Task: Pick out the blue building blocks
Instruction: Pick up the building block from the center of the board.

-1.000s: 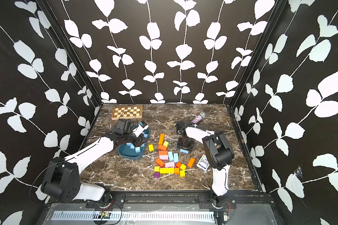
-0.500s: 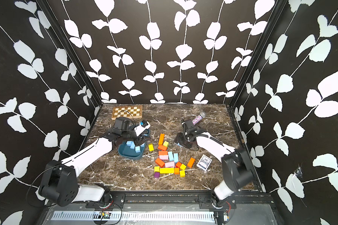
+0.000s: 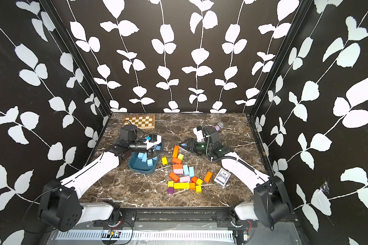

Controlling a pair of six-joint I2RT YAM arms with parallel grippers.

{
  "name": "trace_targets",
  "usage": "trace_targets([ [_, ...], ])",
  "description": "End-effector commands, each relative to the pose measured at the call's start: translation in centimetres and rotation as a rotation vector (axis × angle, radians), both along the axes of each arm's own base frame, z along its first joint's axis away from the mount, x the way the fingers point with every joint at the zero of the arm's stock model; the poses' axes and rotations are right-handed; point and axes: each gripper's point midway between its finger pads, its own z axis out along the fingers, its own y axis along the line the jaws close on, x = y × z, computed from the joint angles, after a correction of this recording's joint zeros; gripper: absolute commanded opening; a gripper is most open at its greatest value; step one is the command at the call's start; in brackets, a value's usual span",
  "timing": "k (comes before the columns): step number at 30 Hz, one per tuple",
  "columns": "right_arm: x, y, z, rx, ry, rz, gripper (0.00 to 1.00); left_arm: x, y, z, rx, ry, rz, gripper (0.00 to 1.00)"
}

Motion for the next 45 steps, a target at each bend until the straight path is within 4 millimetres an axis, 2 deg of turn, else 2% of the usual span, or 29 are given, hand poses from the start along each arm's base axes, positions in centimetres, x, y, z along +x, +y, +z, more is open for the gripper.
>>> trace_targets([
  [1, -0.8, 1.2, 3.2, 0.134, -0.056, 0.092, 0.28, -1.5, -0.4, 1.9, -0.052, -0.116, -0.105, 0.57],
  [4, -1.1, 1.8, 3.9, 0.177, -0.048, 0.13, 0.28, -1.1, -0.5, 1.3, -0.041, -0.145, -0.108, 0.57],
  [10, -1.5, 2.3, 4.8, 0.217, -0.049, 0.181, 0.29, -0.5, -1.5, 1.7, -0.067, -0.117, -0.119, 0.58],
  [18, -2.5, 2.4, 4.7, 0.233, -0.023, 0.217, 0.29, -0.3, -3.8, 1.4, -0.072, -0.094, -0.129, 0.59],
  [31, -3.5, 2.9, 4.5, 0.236, -0.011, 0.25, 0.29, 0.2, -5.5, 1.7, -0.08, -0.069, -0.12, 0.54],
  [34, -3.5, 3.1, 4.5, 0.235, -0.008, 0.254, 0.29, 0.2, -5.6, 1.8, -0.083, -0.071, -0.125, 0.49],
  [39, -3.8, 3.5, 4.4, 0.236, -0.003, 0.27, 0.31, 0.0, -5.6, 1.7, -0.082, -0.078, -0.13, 0.3],
  [41, -3.5, 3.2, 4.1, 0.217, -0.008, 0.247, 0.45, -0.1, -5.4, 1.3, -0.072, -0.067, -0.119, 0.22],
  [45, -1.8, 1.9, 3.3, 0.166, -0.03, 0.133, 0.61, -0.2, -4.3, -0.1, -0.02, -0.02, -0.059, 0.12],
])
